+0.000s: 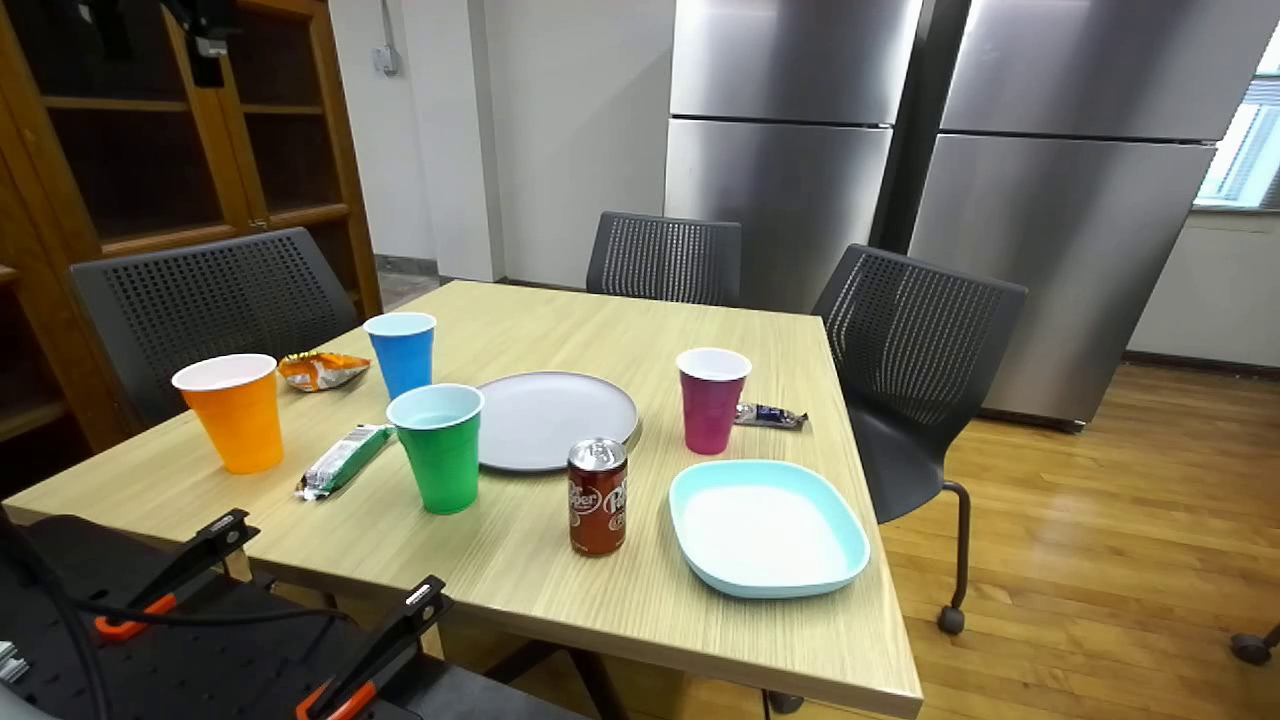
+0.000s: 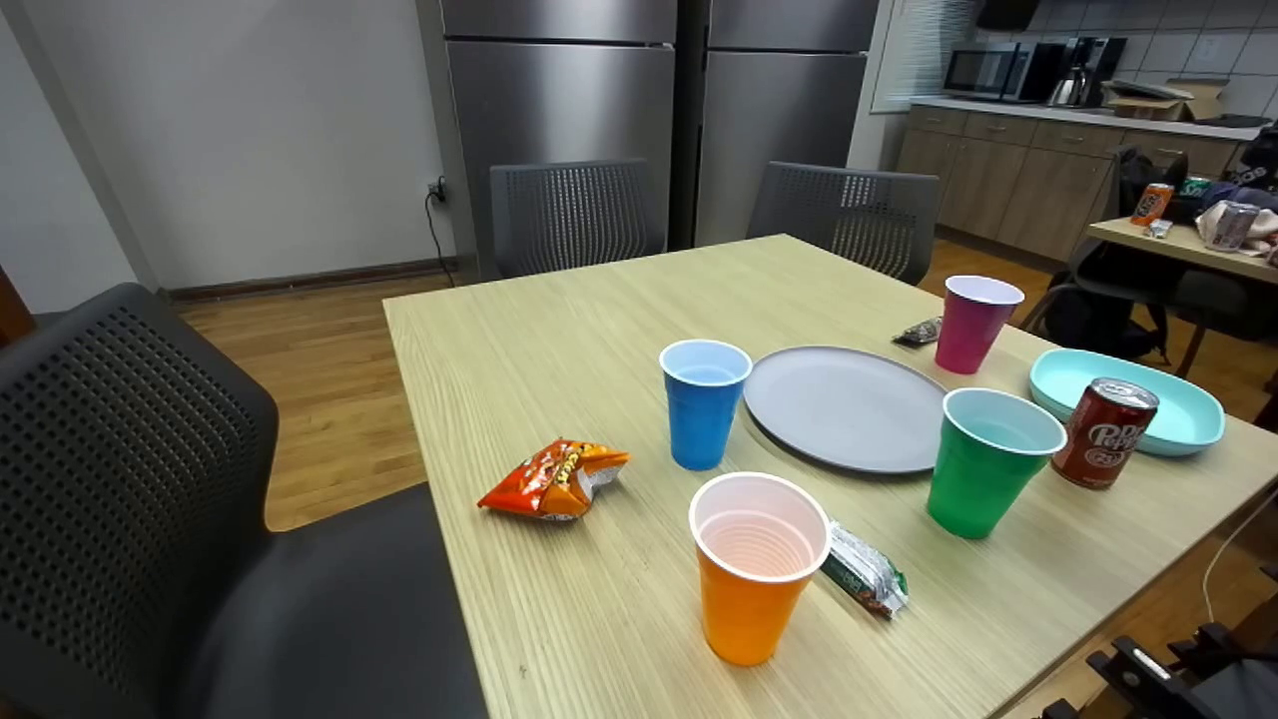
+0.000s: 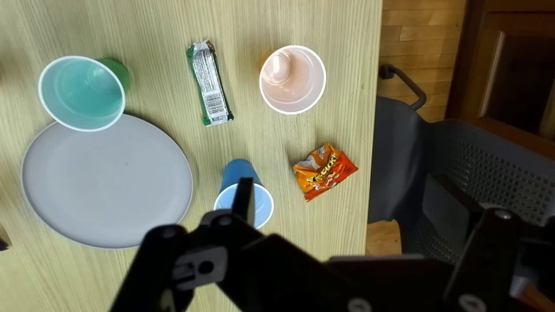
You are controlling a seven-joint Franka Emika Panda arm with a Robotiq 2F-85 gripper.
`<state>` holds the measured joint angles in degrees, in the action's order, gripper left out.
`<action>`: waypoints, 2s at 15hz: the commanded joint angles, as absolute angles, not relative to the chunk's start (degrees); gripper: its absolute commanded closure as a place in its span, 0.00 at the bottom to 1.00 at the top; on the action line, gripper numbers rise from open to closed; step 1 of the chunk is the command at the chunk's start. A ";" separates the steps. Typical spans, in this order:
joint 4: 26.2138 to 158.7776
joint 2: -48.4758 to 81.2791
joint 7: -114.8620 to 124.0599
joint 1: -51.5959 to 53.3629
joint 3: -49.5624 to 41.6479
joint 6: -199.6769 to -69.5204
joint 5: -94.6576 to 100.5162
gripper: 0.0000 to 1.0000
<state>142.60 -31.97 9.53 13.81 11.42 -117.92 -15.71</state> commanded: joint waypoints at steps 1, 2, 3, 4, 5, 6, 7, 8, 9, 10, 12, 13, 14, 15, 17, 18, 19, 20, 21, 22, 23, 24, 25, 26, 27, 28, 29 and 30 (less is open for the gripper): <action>144.69 -32.63 11.63 13.17 13.61 -120.23 -14.58 0.00; 145.31 -32.50 12.14 13.12 14.21 -120.81 -14.07 0.00; 146.20 -32.20 12.81 12.99 15.16 -122.01 -13.08 0.00; 147.08 -31.76 12.25 13.41 15.54 -123.26 -12.76 0.00; 148.01 -31.24 12.03 13.78 16.05 -124.73 -12.43 0.00; 148.95 -30.85 12.00 14.05 16.50 -126.38 -12.29 0.00; 149.94 -30.45 12.28 14.18 17.10 -128.45 -12.03 0.00; 150.82 -29.95 12.82 14.16 17.73 -130.43 -11.66 0.00; 151.80 -29.43 13.41 14.08 18.29 -132.81 -11.27 0.00; 152.63 -28.78 14.17 14.07 18.60 -135.06 -11.35 0.00; 154.20 -27.03 15.86 13.57 19.43 -140.04 -10.63 0.00; 154.67 -25.66 16.12 13.59 19.42 -142.04 -10.43 0.00; 154.89 -24.05 16.24 13.73 19.18 -143.33 -10.51 0.00; 155.13 -22.41 16.54 13.52 19.11 -144.57 -10.24 0.00; 155.05 -18.99 16.75 13.32 18.74 -145.85 -9.94 0.00; 154.82 -17.03 17.13 13.05 18.68 -146.33 -9.63 0.00; 154.36 -15.02 17.22 12.96 18.41 -146.43 -9.64 0.00; 153.89 -12.96 17.69 12.62 18.38 -146.78 -9.08 0.00; 153.54 -11.18 18.11 12.37 18.33 -147.21 -8.50 0.00; 153.08 -9.34 18.64 12.13 18.24 -147.57 -7.72 0.00; 152.74 -7.78 19.29 11.96 18.16 -147.91 -6.82 0.00; 152.32 -6.28 20.00 11.83 18.00 -148.06 -5.89 0.00; 151.98 -4.75 21.10 11.71 17.95 -148.41 -4.57 0.00; 151.56 -3.42 21.82 11.82 17.70 -148.52 -3.66 0.00; 151.00 -2.01 22.11 12.08 17.36 -148.40 -3.33 0.00; 150.49 -0.75 22.54 12.31 17.04 -148.31 -2.89 0.00; 149.93 0.46 22.88 12.50 16.75 -148.15 -2.33 0.00; 149.40 1.59 23.37 12.69 16.48 -148.04 -1.68 0.00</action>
